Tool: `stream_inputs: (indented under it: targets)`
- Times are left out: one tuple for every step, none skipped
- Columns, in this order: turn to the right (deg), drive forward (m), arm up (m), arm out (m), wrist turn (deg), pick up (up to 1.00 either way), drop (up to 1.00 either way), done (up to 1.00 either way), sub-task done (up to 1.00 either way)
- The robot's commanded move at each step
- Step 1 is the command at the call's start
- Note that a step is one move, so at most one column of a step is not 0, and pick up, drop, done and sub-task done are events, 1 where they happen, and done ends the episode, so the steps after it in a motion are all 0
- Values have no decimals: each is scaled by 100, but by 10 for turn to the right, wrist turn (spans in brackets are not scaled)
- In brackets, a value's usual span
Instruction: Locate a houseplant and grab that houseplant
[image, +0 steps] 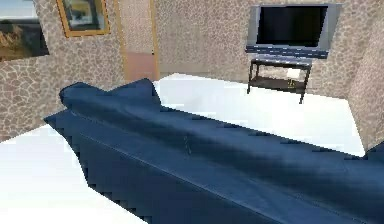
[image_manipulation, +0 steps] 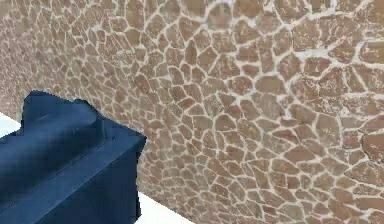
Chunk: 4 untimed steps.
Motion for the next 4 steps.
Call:
stream_inputs:
  targets:
    - [-450, 0, 0, 0, 0, 0, 0, 0, 0]
    - [-450, 0, 0, 0, 0, 0, 0, 0, 0]
    - [-450, 0, 0, 0, 0, 0, 0, 0, 0]
    - [-360, 0, 0, 0, 0, 0, 0, 0, 0]
